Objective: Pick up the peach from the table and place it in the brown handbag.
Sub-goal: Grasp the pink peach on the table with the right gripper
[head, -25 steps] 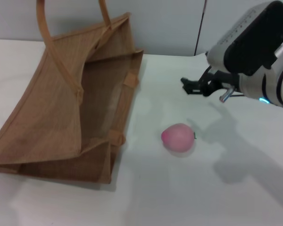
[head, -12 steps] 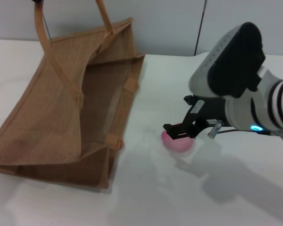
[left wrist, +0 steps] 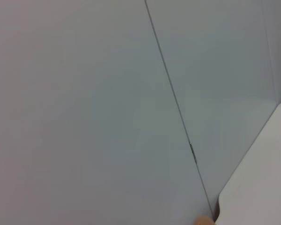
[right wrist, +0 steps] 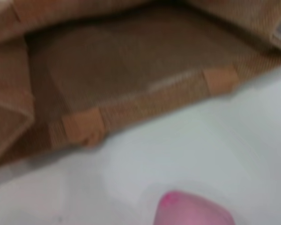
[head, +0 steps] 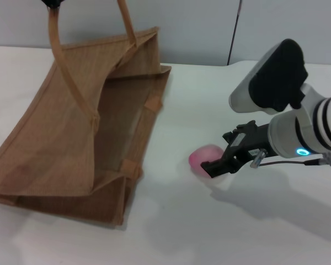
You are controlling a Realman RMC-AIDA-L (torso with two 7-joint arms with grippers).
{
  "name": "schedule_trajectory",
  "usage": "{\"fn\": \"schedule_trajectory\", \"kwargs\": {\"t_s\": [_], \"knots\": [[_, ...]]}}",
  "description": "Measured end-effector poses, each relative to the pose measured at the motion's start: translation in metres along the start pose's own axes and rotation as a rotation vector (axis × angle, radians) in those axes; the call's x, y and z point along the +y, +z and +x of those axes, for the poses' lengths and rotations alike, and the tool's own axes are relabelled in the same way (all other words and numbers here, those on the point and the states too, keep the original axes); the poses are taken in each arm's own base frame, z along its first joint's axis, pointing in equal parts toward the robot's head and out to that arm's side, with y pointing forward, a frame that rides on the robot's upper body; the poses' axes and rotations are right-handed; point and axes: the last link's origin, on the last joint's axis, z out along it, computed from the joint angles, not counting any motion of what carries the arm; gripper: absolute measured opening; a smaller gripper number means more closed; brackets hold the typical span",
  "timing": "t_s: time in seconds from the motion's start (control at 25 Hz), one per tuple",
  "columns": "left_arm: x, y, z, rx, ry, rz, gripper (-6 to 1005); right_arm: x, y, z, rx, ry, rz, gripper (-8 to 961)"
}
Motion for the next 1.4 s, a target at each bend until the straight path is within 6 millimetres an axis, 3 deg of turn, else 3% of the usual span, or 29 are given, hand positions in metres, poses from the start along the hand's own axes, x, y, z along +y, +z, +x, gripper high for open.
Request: {"fn": "schedule_trajectory", "kwargs": {"t_s": [1.4], "knots": [[0.005, 0.010, 0.008, 0.000, 0.023, -0.026, 123, -0.014, 0.029, 0.007, 0.097, -0.029, -0.027, 891]]}}
